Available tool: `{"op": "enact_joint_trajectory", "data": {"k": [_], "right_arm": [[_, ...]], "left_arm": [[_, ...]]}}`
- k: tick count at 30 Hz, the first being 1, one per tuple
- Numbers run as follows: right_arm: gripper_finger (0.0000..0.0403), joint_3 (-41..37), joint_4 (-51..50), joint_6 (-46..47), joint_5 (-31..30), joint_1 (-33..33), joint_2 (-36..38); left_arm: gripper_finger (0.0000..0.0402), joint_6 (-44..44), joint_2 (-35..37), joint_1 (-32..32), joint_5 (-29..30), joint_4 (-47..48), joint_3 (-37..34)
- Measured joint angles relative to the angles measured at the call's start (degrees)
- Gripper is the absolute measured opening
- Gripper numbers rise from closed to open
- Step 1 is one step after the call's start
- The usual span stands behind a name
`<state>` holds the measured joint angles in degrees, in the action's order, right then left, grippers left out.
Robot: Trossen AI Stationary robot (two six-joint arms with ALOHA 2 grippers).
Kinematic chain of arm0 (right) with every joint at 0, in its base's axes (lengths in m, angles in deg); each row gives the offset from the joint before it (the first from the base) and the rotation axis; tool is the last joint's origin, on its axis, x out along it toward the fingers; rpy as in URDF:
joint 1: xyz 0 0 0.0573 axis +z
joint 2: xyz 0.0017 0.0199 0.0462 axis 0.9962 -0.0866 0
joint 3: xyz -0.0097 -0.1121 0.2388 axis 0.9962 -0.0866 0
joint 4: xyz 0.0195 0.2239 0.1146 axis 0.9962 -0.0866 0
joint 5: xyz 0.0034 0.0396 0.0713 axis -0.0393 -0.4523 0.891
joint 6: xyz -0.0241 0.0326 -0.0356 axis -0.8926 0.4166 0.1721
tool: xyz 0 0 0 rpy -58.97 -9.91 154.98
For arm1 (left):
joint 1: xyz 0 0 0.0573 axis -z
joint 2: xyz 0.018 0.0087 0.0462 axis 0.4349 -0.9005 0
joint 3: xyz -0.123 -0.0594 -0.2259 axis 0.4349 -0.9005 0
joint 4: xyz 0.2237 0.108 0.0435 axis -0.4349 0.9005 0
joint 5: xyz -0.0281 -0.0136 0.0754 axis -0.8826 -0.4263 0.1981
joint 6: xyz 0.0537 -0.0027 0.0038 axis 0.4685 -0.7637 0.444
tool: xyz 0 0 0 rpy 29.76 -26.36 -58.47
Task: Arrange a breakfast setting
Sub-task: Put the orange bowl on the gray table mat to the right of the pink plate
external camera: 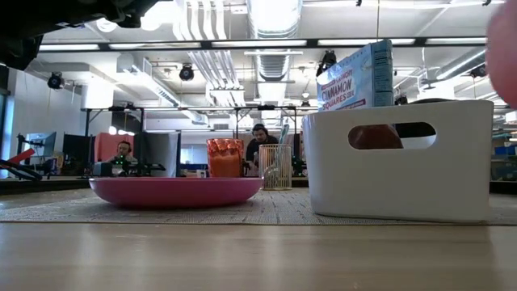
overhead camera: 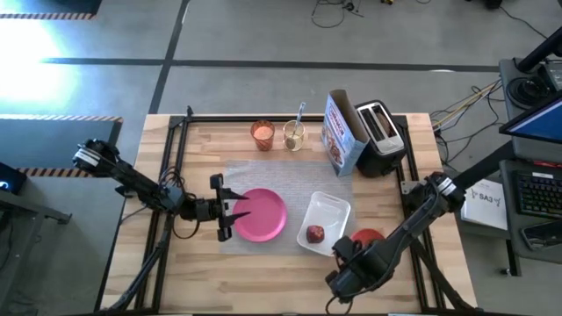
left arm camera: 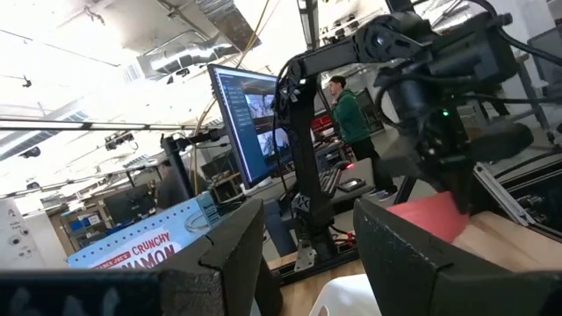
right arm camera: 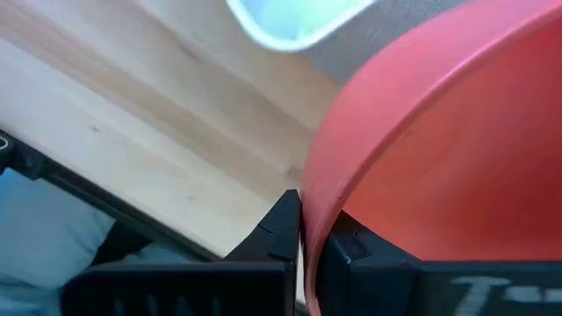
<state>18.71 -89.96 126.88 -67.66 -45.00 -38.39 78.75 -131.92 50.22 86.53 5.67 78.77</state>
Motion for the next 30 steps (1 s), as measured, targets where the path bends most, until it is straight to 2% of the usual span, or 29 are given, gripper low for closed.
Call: {"op": "enact_joint_trajectory", "data": {"k": [8, 19, 26, 30], "right_arm": [[0.0008, 3.66, -1.29, -19.14, -13.46, -4.86, 0.00], [0.0008, 4.16, 1.74, -50.98, -30.14, -18.81, -0.29], [0.0008, 4.14, 15.67, -69.73, -33.07, -27.40, -3.11], [0.0008, 4.14, 18.71, -74.71, -32.68, -30.35, -5.54]], "left_arm": [[0.0162, 0.00, 0.00, 0.00, 0.00, 0.00, 0.00], [0.0162, -0.02, -0.01, -0.07, 0.00, 0.02, 0.00], [0.0162, -0.03, -0.01, -0.07, 0.02, 0.08, 0.00], [0.0162, -0.20, 0.00, -0.07, 0.05, 0.37, -0.03]]}}
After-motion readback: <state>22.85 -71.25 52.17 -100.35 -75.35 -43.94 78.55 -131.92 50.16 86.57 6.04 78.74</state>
